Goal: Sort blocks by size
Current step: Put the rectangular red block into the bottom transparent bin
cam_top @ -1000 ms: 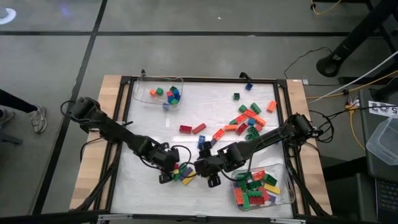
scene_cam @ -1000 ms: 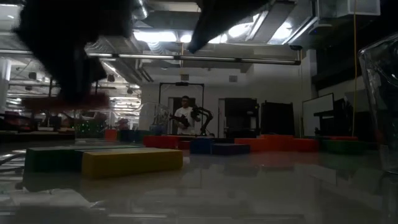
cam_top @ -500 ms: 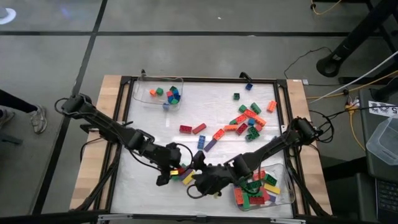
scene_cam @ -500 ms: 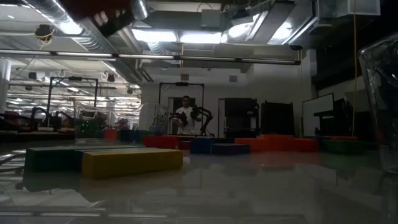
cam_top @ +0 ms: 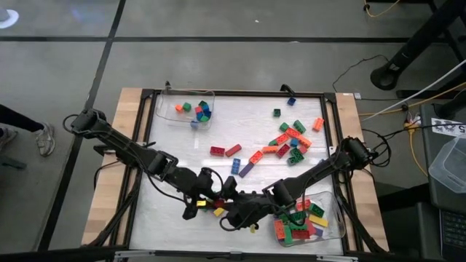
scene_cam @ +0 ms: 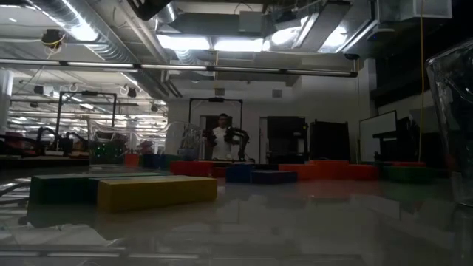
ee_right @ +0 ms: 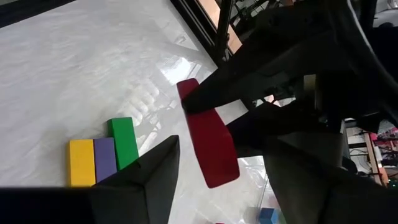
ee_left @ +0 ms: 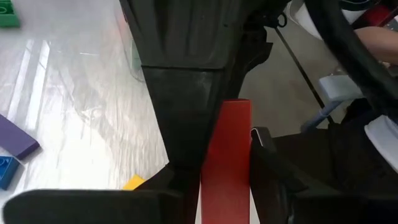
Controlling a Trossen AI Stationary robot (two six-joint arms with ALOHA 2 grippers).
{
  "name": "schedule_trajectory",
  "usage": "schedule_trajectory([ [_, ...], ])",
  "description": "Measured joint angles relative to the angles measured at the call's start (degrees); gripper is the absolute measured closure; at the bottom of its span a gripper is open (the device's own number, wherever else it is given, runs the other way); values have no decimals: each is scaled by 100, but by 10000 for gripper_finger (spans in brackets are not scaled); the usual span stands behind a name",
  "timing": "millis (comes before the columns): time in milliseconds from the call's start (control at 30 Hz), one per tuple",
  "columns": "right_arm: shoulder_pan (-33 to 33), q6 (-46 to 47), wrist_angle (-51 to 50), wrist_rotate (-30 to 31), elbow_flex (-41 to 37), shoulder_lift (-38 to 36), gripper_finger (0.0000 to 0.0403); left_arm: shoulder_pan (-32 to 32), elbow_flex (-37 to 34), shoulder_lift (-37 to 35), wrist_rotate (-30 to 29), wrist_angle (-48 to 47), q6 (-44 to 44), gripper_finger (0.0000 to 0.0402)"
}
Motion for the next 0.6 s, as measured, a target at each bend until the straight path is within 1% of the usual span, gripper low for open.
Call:
schedule_trajectory([
  [67,-2,-2,1,-21,0,0,191,0,0,0,0,2,-6,300],
  [333,-2,-10,-16,-99,0,0,269,0,0,2,2,2,-12,300],
  [600,0,-13,-28,-389,0,0,314,0,0,2,25,-7,-17,297],
])
